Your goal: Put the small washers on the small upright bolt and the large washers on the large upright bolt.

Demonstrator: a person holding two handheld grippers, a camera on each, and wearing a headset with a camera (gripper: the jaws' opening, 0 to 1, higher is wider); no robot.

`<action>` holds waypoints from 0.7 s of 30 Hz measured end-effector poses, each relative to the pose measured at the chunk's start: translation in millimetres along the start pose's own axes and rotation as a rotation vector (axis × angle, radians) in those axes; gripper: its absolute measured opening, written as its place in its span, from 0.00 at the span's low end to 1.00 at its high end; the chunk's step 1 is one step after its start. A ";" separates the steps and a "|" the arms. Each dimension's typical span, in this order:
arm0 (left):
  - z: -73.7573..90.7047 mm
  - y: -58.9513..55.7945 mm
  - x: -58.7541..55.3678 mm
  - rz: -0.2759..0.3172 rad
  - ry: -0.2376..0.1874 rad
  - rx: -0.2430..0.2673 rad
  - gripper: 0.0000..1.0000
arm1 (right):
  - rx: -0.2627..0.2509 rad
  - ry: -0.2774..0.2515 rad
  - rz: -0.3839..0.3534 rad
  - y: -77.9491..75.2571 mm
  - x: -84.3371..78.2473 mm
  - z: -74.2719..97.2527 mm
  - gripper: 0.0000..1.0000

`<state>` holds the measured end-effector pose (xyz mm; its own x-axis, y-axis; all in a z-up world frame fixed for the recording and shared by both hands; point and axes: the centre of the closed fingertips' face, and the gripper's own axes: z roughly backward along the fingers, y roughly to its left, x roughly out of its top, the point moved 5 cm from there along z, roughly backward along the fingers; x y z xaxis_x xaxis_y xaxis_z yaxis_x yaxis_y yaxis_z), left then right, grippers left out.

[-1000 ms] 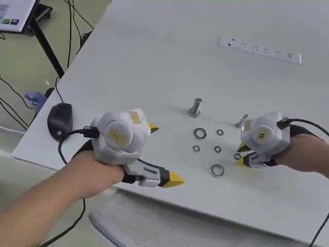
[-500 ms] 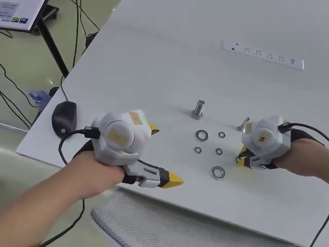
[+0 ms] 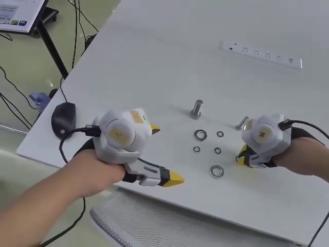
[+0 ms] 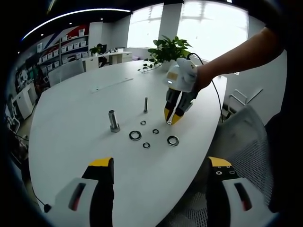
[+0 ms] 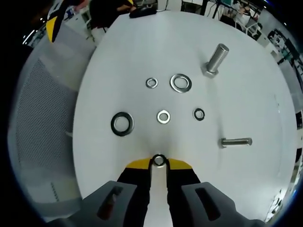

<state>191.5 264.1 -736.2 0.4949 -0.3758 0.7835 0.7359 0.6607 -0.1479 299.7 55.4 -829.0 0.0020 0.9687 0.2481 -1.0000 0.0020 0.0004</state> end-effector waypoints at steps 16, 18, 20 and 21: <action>-6.7 6.2 -3.3 -0.022 0.003 0.004 0.89 | -0.044 -0.008 -0.082 -19.7 -7.3 44.9 0.12; -8.0 6.8 -3.5 -0.022 0.004 0.007 0.90 | -0.052 -0.016 -0.096 -25.3 -5.2 52.2 0.12; -7.7 5.6 -2.3 -0.020 0.003 0.005 0.90 | -0.061 -0.027 -0.104 -31.2 -1.6 59.0 0.12; -7.8 5.3 -1.4 -0.018 -0.003 0.005 0.91 | -0.063 -0.031 -0.104 -33.3 -0.2 61.2 0.12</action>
<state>198.3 263.0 -742.7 0.4802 -0.3862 0.7876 0.7427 0.6568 -0.1307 333.0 40.0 -769.8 0.1047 0.9544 0.2795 -0.9924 0.1185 -0.0327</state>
